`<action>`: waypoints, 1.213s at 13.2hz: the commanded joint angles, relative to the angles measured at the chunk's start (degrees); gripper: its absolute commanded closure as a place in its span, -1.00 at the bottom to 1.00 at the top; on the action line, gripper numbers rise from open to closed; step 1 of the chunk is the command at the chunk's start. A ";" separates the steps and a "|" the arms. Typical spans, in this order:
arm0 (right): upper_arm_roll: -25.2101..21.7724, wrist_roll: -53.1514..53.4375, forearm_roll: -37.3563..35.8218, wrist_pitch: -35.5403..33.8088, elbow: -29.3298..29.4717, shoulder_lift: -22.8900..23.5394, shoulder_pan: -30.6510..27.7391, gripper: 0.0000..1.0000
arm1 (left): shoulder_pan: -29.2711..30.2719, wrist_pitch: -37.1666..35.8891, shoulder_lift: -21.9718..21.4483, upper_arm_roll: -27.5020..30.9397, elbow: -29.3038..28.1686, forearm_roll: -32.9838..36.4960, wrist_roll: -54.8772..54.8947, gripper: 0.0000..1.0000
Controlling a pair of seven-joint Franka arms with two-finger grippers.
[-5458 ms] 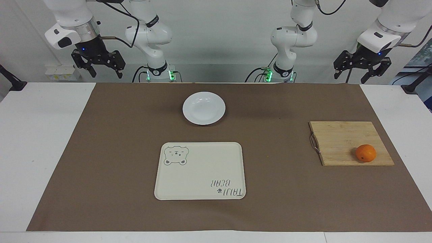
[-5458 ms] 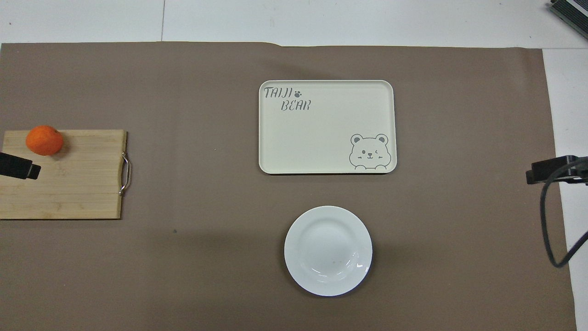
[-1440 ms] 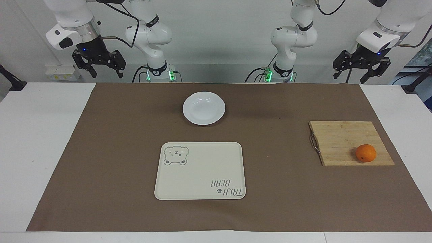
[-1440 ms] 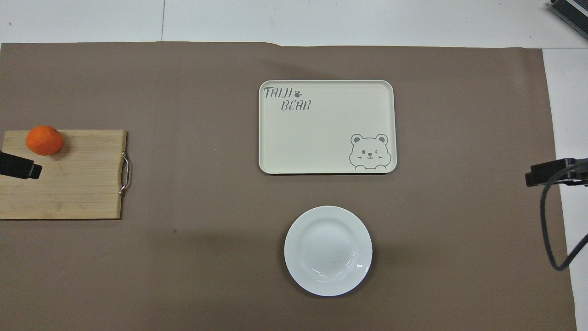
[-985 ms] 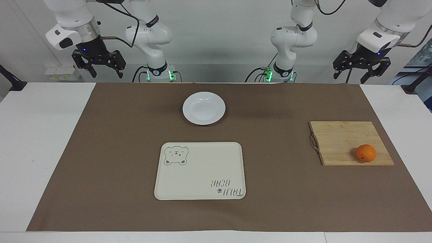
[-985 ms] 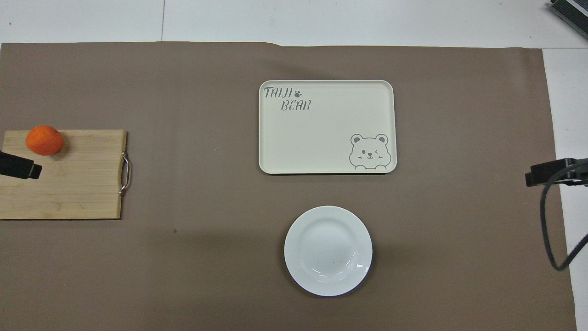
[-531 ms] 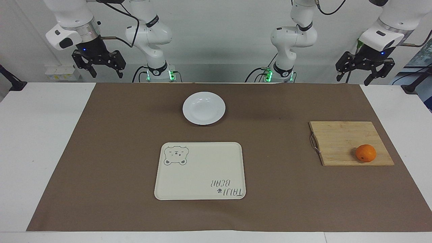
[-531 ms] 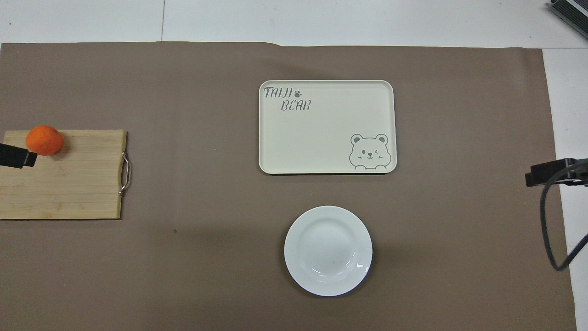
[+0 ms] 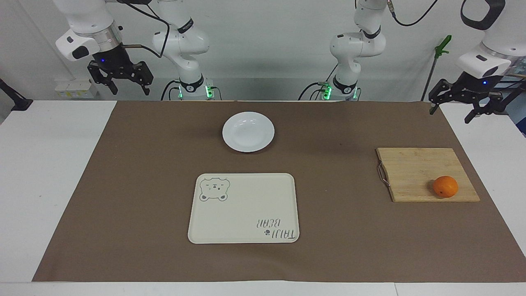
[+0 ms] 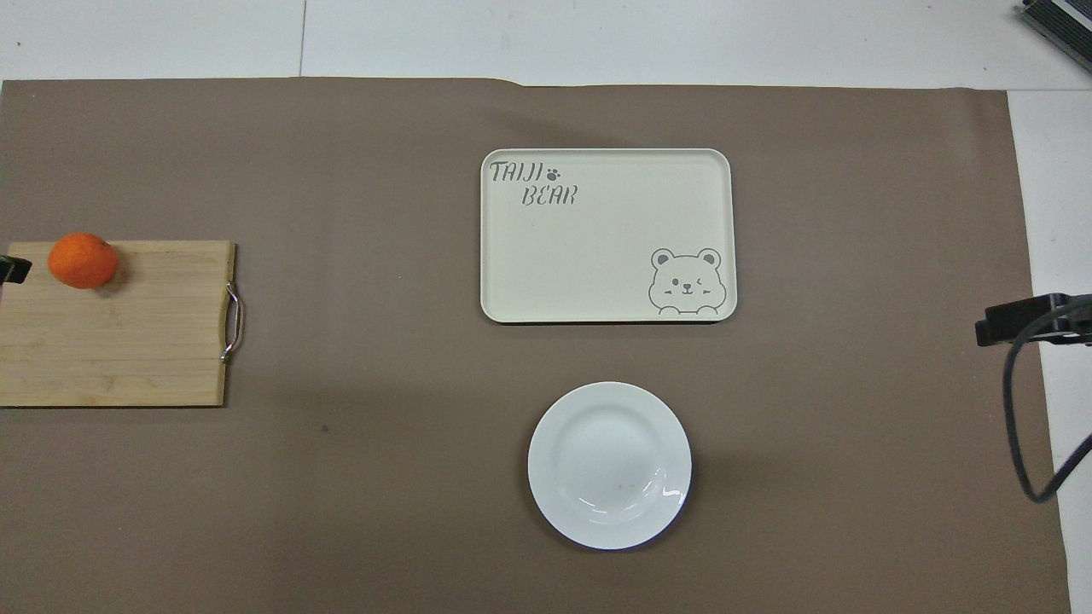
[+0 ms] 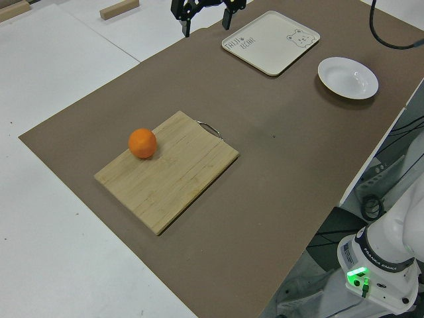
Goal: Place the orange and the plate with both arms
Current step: 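Reach the left gripper to the orange and close on it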
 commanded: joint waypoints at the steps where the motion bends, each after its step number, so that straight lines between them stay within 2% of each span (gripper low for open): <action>1: 0.22 -1.51 0.22 0.43 -1.77 -1.47 -0.58 -1.00 | 2.99 4.76 3.40 -0.45 -0.19 0.78 9.03 -1.00; 9: 0.22 -1.51 0.22 0.43 -1.77 -1.47 -0.58 -1.00 | 8.09 13.12 16.05 -0.54 0.87 0.96 29.70 -1.00; 14: 0.22 -1.51 0.22 0.43 -1.94 -1.47 -0.58 -1.00 | 8.97 16.81 19.40 -0.45 -0.45 1.49 33.05 -1.00; 16: 0.31 -1.51 0.22 0.43 -1.94 -1.47 -0.58 -1.00 | 9.32 20.84 19.76 -0.45 -2.55 1.49 33.24 -1.00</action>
